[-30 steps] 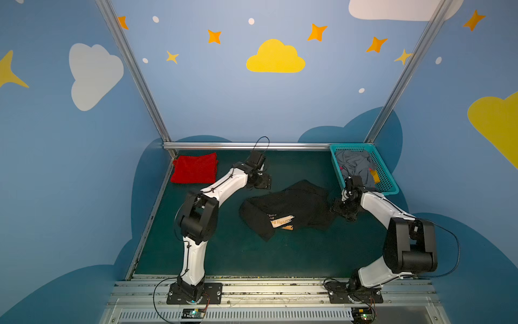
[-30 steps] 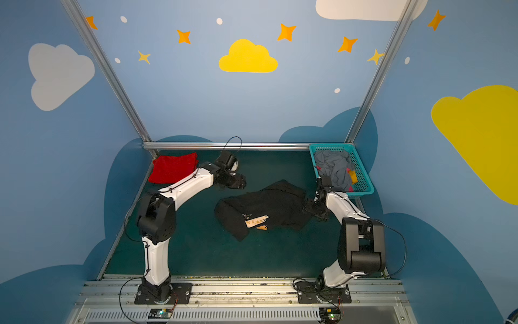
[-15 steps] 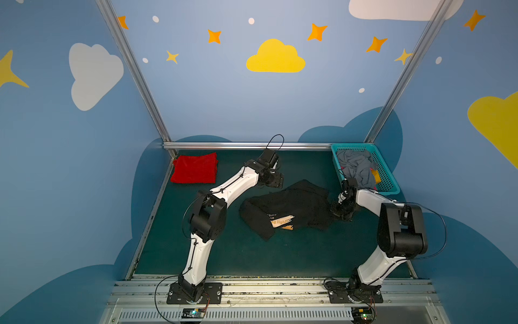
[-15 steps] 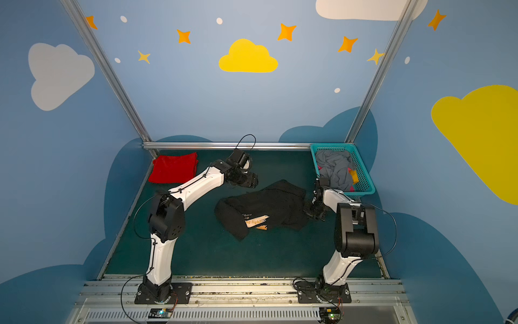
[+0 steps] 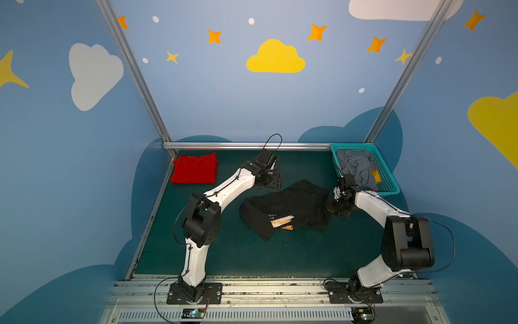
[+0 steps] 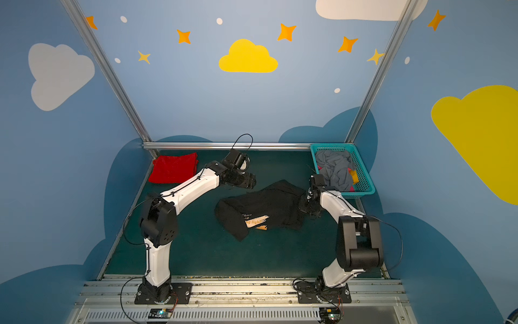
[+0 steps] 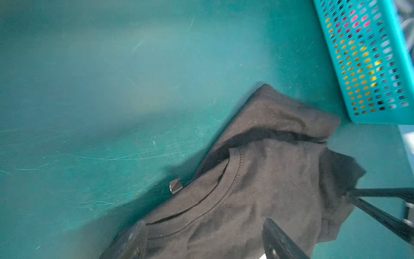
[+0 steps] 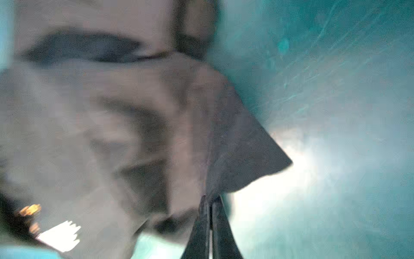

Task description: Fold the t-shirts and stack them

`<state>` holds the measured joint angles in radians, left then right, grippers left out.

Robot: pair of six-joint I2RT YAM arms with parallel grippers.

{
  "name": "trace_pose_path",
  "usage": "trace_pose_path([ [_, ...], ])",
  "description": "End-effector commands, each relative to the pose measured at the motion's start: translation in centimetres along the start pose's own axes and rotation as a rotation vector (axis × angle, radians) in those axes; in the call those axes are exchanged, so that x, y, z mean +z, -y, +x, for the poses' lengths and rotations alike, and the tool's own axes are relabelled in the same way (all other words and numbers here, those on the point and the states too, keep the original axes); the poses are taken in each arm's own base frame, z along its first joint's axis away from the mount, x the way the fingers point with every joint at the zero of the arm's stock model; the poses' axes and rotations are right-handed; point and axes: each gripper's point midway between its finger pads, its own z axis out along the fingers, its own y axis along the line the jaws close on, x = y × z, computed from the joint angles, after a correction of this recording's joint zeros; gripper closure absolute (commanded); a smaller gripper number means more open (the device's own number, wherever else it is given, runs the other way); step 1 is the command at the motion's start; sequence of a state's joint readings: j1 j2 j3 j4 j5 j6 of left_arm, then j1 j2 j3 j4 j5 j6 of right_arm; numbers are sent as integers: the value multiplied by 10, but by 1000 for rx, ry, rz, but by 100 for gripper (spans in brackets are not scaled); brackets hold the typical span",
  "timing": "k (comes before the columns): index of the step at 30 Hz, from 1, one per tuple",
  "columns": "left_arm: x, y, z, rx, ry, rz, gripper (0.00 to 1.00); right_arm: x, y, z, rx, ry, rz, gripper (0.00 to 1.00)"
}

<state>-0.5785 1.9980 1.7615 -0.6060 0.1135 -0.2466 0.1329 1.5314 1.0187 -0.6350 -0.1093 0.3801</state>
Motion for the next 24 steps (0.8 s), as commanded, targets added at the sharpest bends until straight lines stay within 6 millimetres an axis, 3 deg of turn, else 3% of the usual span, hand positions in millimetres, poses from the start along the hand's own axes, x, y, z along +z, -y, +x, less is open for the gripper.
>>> trace_pose_path([
  [1,-30,3,-20,16,94,-6,19,-51,-26,-19,-105,138,-37,100],
  [7,-67,-2,-34,35,192,-39,20,-119,-117,-32,-337,302,-342,100],
  [10,-92,-6,-39,35,250,-60,20,-141,-165,-27,-486,320,-468,100],
  [19,-199,-71,-37,-73,478,-307,21,-172,-307,15,-893,238,-795,100],
  [24,-253,-112,-16,-138,591,-420,23,-163,-366,45,-1013,127,-937,100],
])
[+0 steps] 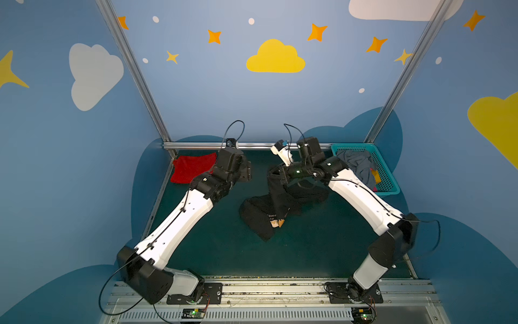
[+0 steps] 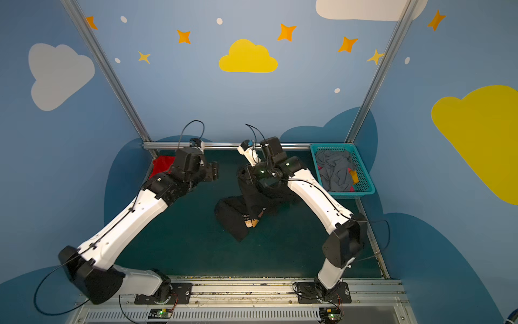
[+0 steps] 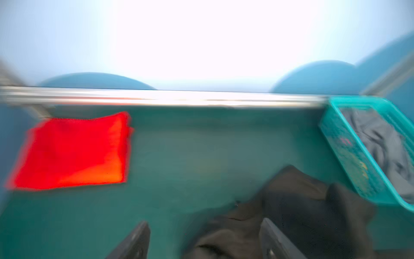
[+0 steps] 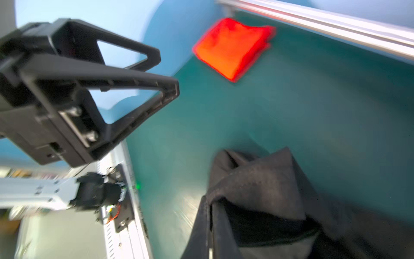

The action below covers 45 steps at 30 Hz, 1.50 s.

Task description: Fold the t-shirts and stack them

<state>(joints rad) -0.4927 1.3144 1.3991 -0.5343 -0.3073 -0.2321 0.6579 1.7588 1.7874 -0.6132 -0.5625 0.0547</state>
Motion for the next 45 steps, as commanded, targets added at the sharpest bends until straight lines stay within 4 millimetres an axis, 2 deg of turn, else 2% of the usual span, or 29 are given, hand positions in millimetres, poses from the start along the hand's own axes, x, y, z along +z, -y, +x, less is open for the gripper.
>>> trace_pose_path([
  [1,-25,-42,-8,-31,80,-126,23,29,-38,0,-66,-58,-185,100],
  [4,-42,-66,1,-58,87,-170,24,64,-57,15,-62,-136,-283,100],
  [6,-47,-75,13,-70,66,-188,24,86,-62,32,-26,-195,-336,100],
  [10,-43,-86,47,-78,-13,-223,24,124,-59,73,76,-306,-388,100],
  [12,-37,-90,63,-94,-51,-243,24,135,-54,94,120,-370,-390,100],
  [15,-25,-93,88,-122,-118,-264,24,139,-52,122,149,-457,-377,99],
  [16,-21,-93,96,-132,-139,-269,24,139,-53,130,155,-475,-376,94],
  [18,-14,-96,113,-148,-177,-291,24,136,-58,143,158,-493,-377,82],
  [20,-8,-97,126,-154,-213,-302,24,130,-62,152,152,-502,-366,63],
  [22,-4,-98,138,-164,-249,-311,21,123,-62,157,150,-504,-346,57],
  [26,6,-94,160,-194,-322,-307,18,107,-60,151,119,-462,-294,48],
  [31,18,-78,190,-187,-454,-237,16,88,-45,132,124,-397,-215,47],
  [33,20,-77,207,-170,-519,-230,17,78,-26,129,170,-380,-157,48],
  [40,18,-93,275,-205,-672,-303,39,34,45,133,357,-265,-6,54],
  [43,26,-89,293,-251,-680,-282,38,15,65,137,395,-225,45,54],
  [45,32,-87,298,-274,-668,-270,36,4,74,139,408,-209,71,54],
])
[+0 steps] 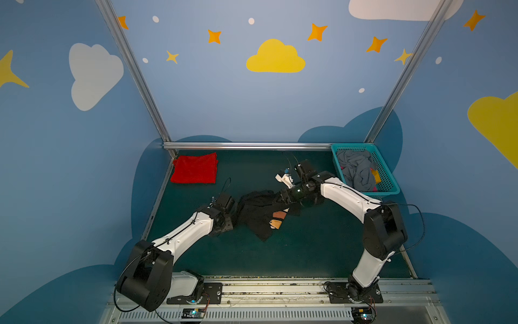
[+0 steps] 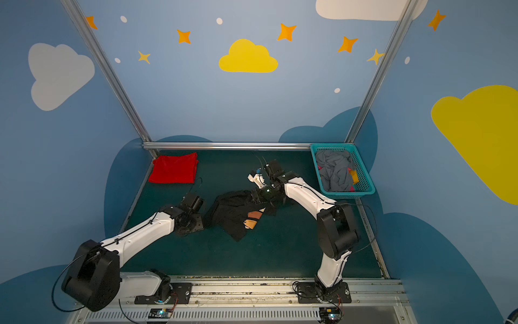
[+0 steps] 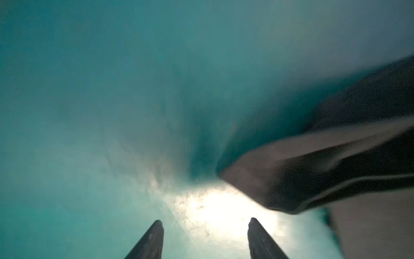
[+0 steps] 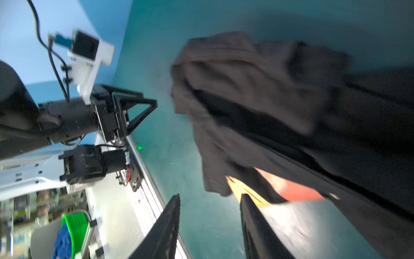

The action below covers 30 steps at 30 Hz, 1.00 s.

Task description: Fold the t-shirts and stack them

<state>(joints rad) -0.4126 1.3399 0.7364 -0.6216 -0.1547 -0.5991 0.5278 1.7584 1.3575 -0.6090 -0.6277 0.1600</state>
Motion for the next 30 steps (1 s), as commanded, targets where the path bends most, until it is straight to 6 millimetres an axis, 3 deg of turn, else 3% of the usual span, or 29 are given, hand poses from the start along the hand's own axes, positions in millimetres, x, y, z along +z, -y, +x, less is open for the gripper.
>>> trace_pose_path([
  [1,9,15,-6,-61,24,68,35,-24,-3,-8,-15,85,20,54],
  [8,35,16,-8,-84,28,47,34,-47,17,-1,34,145,54,54],
  [16,62,13,-12,-127,7,5,37,-53,21,3,59,166,57,55],
  [24,82,19,-1,-135,-55,9,70,-55,23,4,69,172,63,55],
  [30,73,21,-5,-145,-39,26,90,-56,28,6,80,172,79,55],
])
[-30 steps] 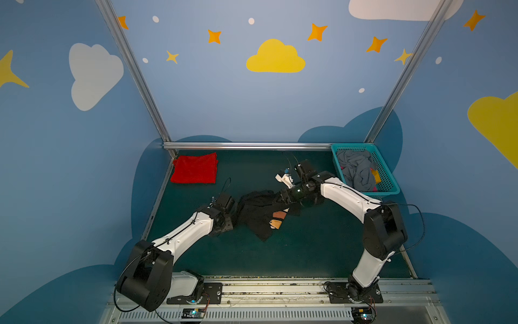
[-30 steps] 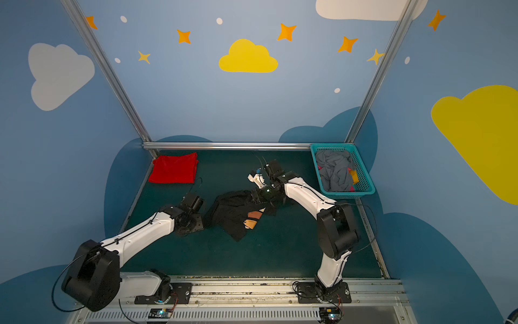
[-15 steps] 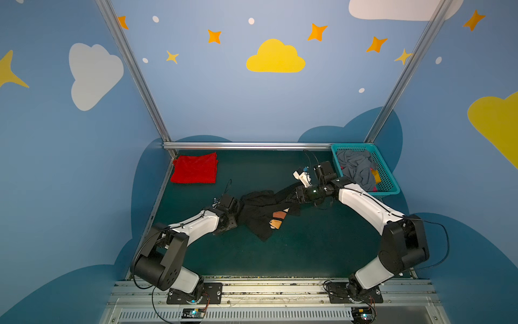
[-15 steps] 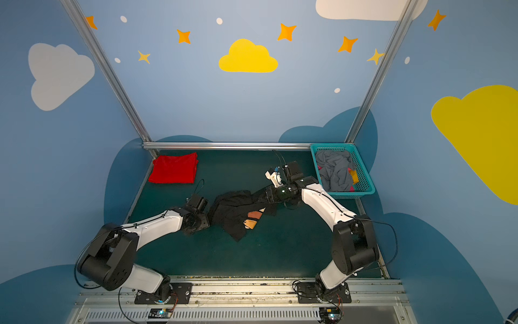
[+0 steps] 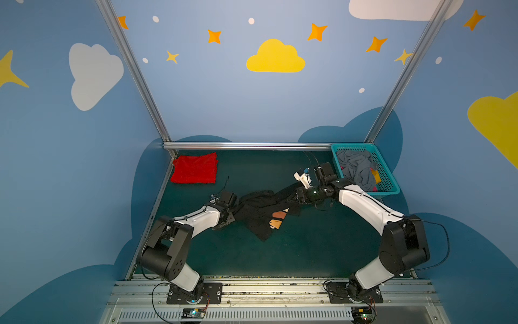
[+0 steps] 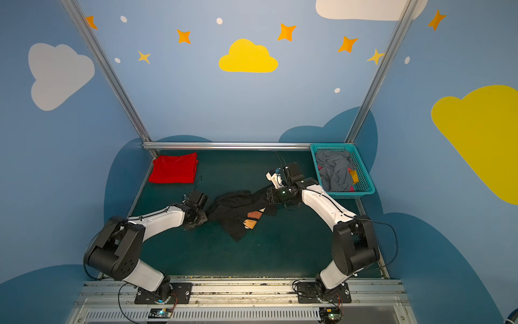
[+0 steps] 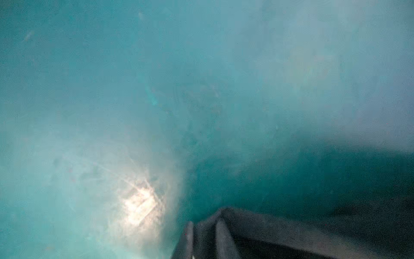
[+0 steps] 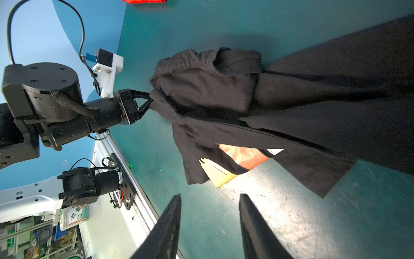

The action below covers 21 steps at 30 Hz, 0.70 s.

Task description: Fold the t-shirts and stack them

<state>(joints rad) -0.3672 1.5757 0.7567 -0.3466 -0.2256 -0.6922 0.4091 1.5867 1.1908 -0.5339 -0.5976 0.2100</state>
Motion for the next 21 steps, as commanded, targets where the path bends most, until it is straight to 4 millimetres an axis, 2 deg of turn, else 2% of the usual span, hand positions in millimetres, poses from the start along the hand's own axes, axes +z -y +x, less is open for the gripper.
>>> trace_pose_path([
  [1,17,4,33,6,-127,46,93,-10,0,-2,0,31,18,56],
  [3,8,3,27,7,-108,43,95,-10,6,0,14,25,38,56],
  [6,-12,2,12,8,-58,47,95,-16,28,6,71,18,116,56],
  [11,-67,-2,-29,-24,97,74,95,-33,85,21,257,41,257,53],
  [15,-116,-11,-63,-80,244,113,95,-42,119,30,342,68,342,50],
  [18,-146,-14,-82,-114,321,162,95,-37,136,37,381,62,377,49],
  [21,-167,-17,-95,-129,386,196,95,-26,148,40,411,42,380,47],
])
